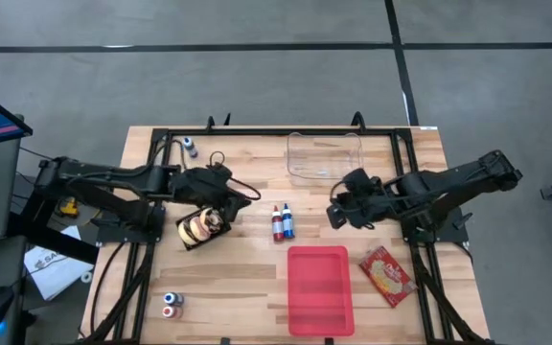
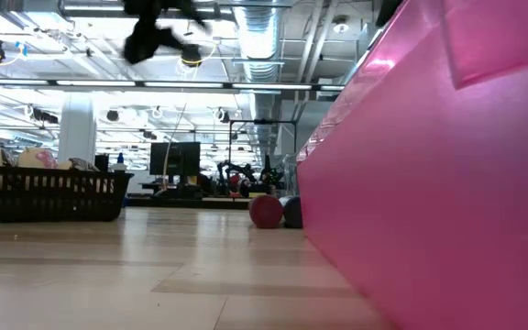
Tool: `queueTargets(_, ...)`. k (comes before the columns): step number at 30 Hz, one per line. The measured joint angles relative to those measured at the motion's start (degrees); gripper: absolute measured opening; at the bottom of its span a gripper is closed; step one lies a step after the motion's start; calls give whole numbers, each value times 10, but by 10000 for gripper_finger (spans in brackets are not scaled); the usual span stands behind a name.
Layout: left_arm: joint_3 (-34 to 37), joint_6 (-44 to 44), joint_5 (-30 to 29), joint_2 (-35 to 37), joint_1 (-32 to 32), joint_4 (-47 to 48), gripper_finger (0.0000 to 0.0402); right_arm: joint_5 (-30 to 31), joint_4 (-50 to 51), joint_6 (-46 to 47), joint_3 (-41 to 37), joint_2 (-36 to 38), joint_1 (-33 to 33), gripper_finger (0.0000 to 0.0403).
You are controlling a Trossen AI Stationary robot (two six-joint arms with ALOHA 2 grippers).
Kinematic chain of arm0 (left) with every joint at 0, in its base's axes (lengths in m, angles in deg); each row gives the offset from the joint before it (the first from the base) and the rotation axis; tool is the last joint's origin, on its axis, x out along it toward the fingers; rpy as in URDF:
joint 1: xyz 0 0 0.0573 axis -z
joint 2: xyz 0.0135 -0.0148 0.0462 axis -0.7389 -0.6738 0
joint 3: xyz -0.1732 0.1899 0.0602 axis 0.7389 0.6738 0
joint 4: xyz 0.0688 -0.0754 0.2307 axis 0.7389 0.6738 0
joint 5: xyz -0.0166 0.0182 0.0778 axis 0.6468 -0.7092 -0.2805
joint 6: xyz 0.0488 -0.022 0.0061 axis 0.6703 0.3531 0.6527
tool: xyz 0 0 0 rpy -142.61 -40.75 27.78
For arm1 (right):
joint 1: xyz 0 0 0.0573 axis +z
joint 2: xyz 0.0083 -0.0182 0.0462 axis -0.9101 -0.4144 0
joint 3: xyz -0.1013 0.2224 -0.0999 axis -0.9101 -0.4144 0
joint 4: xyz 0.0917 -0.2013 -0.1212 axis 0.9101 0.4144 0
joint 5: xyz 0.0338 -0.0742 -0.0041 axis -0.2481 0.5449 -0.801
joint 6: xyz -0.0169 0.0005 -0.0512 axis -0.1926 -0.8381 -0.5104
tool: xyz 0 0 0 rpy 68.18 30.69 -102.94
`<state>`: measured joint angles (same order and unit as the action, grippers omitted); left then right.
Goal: Pick & Place Food Item
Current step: Put the bottom blue food coloring bottle into the transparent bin
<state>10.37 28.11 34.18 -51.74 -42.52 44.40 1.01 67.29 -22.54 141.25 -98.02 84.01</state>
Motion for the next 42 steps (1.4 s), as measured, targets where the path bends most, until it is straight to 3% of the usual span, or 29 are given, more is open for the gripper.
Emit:
queueTargets(4, -1, 79, -43, 24, 50, -95, 172, -27, -49, -14, -14, -12, -14, 110)
queueTargets(10, -1, 77, -87, 72, 118, 0, 172, -27, -81, -9, -19, -14, -22, 110)
queueTargets(16, 0, 6, 38, 64, 219, 105, 165, -42, -86, 3, -19, -8, -43, 110)
queueTargets(21, -1, -32, 120, 36, 295, 129, 164, -57, -125, -8, -19, -7, -52, 110)
queueTargets(27, -67, -32, 191, -10, 351, 277, 164, -59, -184, -27, -19, -7, -51, 110)
queueTargets(35, -195, 37, 216, -95, 400, 443, 164, -69, -205, -46, -19, -7, -40, 110)
queueTargets(42, -205, -31, 201, -137, 467, 446, 164, -23, -201, -42, -19, -7, -2, 110)
